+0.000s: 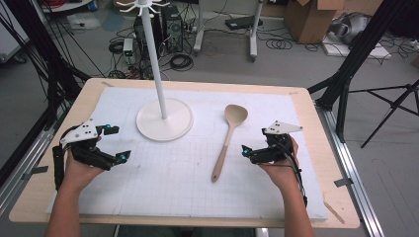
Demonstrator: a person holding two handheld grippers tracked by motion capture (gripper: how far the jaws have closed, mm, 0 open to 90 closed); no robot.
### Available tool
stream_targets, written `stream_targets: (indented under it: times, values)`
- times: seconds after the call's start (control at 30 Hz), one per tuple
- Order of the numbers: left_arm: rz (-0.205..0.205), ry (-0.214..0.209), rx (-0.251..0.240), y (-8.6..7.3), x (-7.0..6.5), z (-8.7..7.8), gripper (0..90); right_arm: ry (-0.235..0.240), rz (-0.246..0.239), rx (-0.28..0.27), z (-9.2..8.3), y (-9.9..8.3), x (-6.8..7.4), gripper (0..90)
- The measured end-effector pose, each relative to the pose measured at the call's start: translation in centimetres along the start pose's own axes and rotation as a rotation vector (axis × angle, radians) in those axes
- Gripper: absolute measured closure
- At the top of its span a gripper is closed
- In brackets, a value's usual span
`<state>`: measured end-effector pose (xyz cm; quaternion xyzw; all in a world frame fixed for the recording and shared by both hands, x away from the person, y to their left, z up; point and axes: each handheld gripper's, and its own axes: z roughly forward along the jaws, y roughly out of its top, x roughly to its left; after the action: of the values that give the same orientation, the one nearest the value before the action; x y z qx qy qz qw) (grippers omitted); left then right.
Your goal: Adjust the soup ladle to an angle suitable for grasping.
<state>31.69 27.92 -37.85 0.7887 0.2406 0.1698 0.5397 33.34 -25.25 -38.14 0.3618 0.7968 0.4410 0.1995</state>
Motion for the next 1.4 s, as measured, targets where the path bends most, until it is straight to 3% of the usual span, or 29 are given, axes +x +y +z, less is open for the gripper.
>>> stream_targets:
  times: [0.27, 0.93, 1.1, 1.4]
  values:
    - [-0.001, -0.019, 0.006, 0.2, -0.2, 0.5, 1.7, 0.001, 0.005, 0.017, 0.3, -0.3, -0.2, 0.2]
    - [0.001, -0.007, 0.003, 0.2, -0.2, 0.2, 1.7, -0.005, 0.013, 0.032, 0.4, -0.3, 0.0, 0.3]
    - [0.006, -0.009, 0.003, 0.3, -0.3, 0.2, 1.7, 0.001, -0.012, 0.051, 1.2, 0.0, 0.8, 0.3]
    - [0.009, -0.004, -0.003, 0.4, -0.2, -0.3, 1.7, 0.005, 0.008, 0.098, 3.5, 0.8, 1.3, 0.3]
